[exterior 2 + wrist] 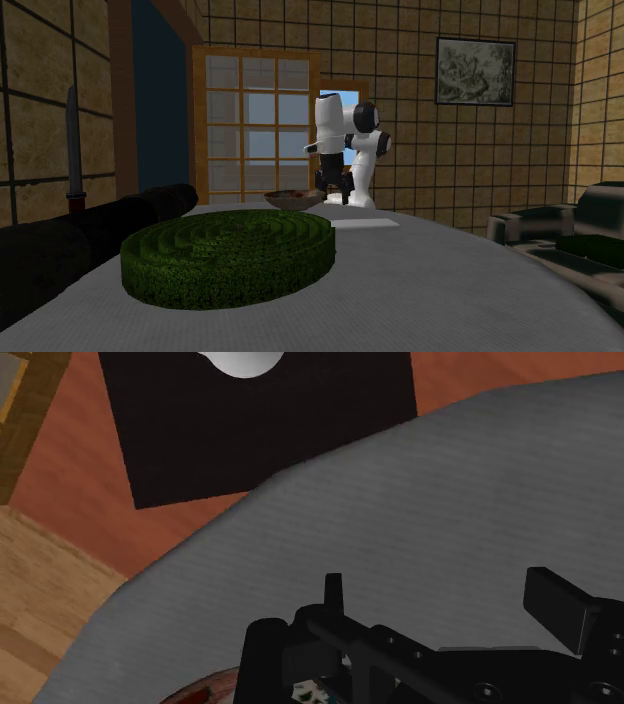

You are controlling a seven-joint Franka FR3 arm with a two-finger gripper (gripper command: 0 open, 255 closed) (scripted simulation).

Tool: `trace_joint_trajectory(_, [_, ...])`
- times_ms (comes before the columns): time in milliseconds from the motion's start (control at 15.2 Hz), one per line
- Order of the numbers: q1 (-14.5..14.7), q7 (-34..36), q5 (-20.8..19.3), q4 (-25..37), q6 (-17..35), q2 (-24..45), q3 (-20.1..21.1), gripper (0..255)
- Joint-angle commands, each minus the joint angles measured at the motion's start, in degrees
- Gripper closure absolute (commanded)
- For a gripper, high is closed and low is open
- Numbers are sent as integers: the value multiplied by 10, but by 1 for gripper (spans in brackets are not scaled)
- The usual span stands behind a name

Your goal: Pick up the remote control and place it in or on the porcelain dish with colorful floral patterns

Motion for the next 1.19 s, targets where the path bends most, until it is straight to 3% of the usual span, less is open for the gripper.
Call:
trace_joint_trajectory(0, [-8, 55, 9, 30, 9, 29, 27, 0])
trace_joint_trajectory(330, [-32, 188, 9, 116, 36, 118, 94, 0])
trace_joint_trajectory(594, [-51, 302, -19, 200, 50, 204, 147, 0])
trace_joint_trajectory(858, [-57, 423, -75, 299, 53, 307, 193, 0])
trace_joint_trajectory(1122, [-32, 546, -158, 420, 33, 426, 220, 0])
